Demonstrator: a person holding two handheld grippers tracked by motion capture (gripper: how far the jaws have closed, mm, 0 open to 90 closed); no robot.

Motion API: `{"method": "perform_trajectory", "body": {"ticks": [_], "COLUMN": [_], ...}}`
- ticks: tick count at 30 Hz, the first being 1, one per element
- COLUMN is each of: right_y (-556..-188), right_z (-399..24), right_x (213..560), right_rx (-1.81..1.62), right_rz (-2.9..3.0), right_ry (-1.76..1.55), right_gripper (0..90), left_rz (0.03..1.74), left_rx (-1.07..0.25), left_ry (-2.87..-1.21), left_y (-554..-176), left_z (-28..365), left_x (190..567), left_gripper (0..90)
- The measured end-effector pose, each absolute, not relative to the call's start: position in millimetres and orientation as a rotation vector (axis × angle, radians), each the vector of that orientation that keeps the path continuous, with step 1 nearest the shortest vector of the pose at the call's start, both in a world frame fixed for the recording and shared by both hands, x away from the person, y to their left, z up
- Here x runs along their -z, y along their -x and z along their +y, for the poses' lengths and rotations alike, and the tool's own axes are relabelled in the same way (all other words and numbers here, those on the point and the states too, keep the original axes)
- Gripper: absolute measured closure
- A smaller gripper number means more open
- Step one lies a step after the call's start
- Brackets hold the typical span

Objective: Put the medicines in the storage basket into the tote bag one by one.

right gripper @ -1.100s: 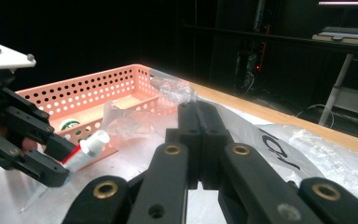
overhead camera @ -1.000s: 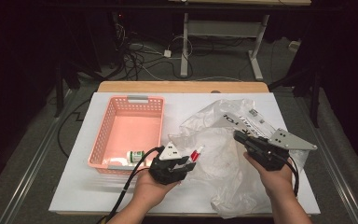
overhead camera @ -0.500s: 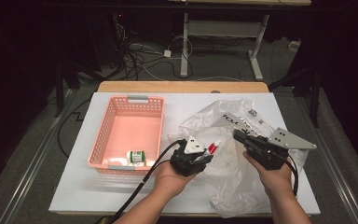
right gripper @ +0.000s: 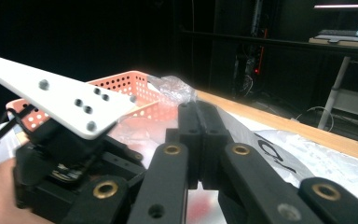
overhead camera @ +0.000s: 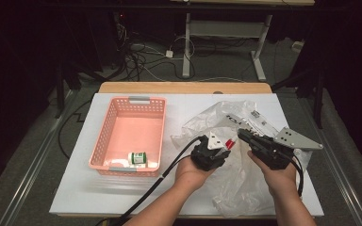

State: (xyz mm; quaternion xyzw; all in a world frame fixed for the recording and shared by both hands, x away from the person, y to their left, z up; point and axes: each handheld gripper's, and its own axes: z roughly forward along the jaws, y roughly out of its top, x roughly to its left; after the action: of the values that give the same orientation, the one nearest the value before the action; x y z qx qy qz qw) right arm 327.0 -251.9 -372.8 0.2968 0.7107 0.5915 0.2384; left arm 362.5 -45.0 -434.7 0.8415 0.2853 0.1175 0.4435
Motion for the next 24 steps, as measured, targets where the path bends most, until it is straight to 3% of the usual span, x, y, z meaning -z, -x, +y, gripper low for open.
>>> {"method": "perform_trajectory", "body": {"ticks": [24], "right_y": [-331.5], "right_z": [-261.4], "right_x": [374.8], "right_rx": [-1.631], "right_rz": [1.922], "right_ry": [-0.85], "right_gripper": [90.0], "left_rz": [0.748], "left_rx": [-0.301], "left_ry": [-2.128], "left_y": [-384.7], "left_z": [-80.2], "left_x": [465.6], "left_gripper": [66.2]}}
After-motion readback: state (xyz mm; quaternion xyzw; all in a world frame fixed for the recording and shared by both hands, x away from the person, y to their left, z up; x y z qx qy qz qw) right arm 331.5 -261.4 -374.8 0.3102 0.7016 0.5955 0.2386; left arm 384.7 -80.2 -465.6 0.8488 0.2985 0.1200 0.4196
